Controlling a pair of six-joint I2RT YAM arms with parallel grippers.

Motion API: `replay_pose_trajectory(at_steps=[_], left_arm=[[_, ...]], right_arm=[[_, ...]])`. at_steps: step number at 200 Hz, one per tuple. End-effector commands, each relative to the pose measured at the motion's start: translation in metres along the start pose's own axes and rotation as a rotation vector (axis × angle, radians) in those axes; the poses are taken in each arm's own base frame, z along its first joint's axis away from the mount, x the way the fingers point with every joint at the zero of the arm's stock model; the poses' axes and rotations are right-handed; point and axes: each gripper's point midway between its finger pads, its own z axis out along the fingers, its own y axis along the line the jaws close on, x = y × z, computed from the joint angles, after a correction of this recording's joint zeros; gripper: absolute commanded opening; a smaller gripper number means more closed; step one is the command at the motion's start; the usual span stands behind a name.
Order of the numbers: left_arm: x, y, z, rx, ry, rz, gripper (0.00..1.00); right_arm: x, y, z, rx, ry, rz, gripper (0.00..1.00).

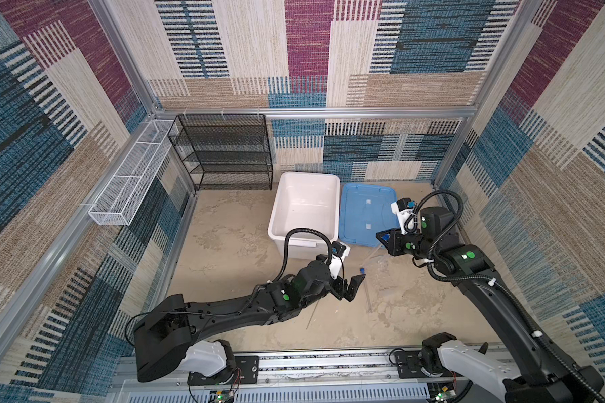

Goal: Organize the chemistry lab equipment
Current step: 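Open and withdraw the left gripper while the right gripper carries the tube away, then lower the tube with the right gripper into a hole of the clear rack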

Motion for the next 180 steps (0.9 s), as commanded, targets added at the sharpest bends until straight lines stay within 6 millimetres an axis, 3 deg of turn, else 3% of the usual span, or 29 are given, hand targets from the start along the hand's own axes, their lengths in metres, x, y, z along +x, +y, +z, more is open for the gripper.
replay_pose_trajectory(at_steps=[1, 61, 135, 180], left_arm=[[-0.001, 0.000, 0.003, -0.006, 0.005, -0.030, 1.00], [0.000, -0.005, 0.011, 0.009, 0.026, -0.039, 1.00], [0.005, -0.006, 0.016, 0.014, 0.040, -0.032, 1.00], [0.009, -0.005, 0.018, 0.012, 0.051, -0.027, 1.00]], right_arm=[[0.002, -0.029, -0.009, 0.172, -0.030, 0.034, 0.12], [0.008, -0.044, -0.028, 0.241, -0.146, 0.113, 0.13], [0.020, -0.069, -0.029, 0.352, -0.206, 0.146, 0.13], [0.031, -0.078, -0.019, 0.374, -0.189, 0.165, 0.12]])
